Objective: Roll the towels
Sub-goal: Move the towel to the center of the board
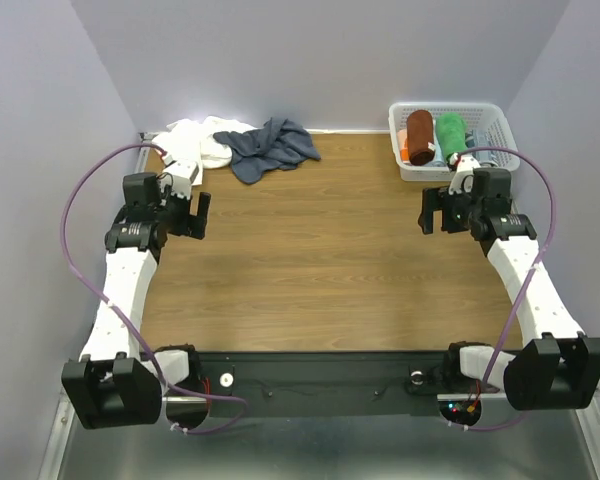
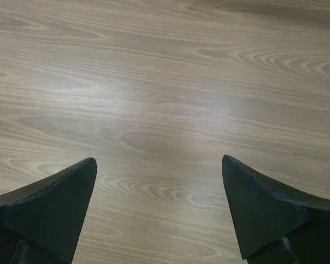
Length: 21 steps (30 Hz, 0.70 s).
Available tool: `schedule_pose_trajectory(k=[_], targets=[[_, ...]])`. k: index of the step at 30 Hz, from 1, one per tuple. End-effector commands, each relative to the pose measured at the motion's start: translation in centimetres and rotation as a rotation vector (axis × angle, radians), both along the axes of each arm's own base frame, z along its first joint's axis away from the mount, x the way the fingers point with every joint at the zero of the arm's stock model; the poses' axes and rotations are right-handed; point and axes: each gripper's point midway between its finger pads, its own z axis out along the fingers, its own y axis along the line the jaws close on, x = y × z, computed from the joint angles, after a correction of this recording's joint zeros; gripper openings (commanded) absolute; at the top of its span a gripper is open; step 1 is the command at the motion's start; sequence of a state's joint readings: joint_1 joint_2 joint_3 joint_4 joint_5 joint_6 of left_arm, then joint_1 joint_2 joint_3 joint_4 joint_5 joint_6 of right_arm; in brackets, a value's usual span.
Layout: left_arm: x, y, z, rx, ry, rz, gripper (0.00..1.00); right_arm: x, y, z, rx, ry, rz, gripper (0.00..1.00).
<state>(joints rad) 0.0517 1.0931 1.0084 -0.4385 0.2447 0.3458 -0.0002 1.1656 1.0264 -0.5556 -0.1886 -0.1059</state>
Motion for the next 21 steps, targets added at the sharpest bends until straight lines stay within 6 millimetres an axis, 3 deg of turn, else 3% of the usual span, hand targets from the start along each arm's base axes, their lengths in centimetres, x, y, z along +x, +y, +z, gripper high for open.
schedule_pose_trajectory(k=[1, 3, 9, 11, 12, 13, 14, 15, 16, 17, 18, 19, 21], targets=[[3.0, -0.6, 1.9, 0.032, -0.061, -0.053, 0.99, 1.0, 0.3, 2.4, 0.001, -0.058, 0.033, 1.0], [4.5, -1.1, 1.7, 0.035, -0.046, -0.075, 0.99, 1.1, 0.3, 2.0, 0.001, -0.038, 0.032, 1.0], [12.2, -4.5, -0.2, 0.019, 0.03, -0.142, 0.91, 1.5, 0.3, 1.6, -0.002, -0.009, 0.032, 1.0], [15.5, -5.4, -1.2, -0.003, 0.052, -0.148, 0.86, 1.5, 0.5, 1.5, 0.001, 0.007, 0.05, 1.0], [16.7, -5.9, -3.9, -0.032, 0.12, -0.147, 0.84, 1.2, 0.8, 1.2, 0.011, 0.025, 0.068, 1.0], [18.4, -6.5, -2.4, -0.051, 0.083, -0.161, 0.82, 1.1, 0.9, 1.0, 0.013, 0.037, 0.073, 1.0], [19.2, -7.4, -2.6, -0.086, 0.09, -0.187, 0.79, 1.1, 1.0, 1.1, 0.016, 0.038, 0.078, 1.0], [20.0, -8.1, -4.8, -0.113, 0.138, -0.191, 0.77, 0.9, 1.0, 1.1, 0.017, 0.044, 0.079, 1.0], [21.3, -8.7, -3.7, -0.129, 0.108, -0.206, 0.76, 0.9, 1.0, 1.1, 0.015, 0.045, 0.077, 1.0], [21.7, -9.8, -3.9, -0.143, 0.11, -0.232, 0.75, 0.9, 0.7, 1.2, 0.007, 0.046, 0.069, 1.0], [22.2, -10.4, -4.2, -0.142, 0.11, -0.243, 0.75, 0.9, 0.7, 1.2, 0.004, 0.047, 0.071, 1.0], [22.8, -10.7, -5.9, -0.134, 0.135, -0.248, 0.75, 0.9, 0.7, 1.3, 0.0, 0.047, 0.069, 1.0], [24.0, -11.7, -6.1, -0.1, 0.116, -0.251, 0.75, 0.7, 0.6, 1.2, 0.0, 0.053, 0.067, 1.0]])
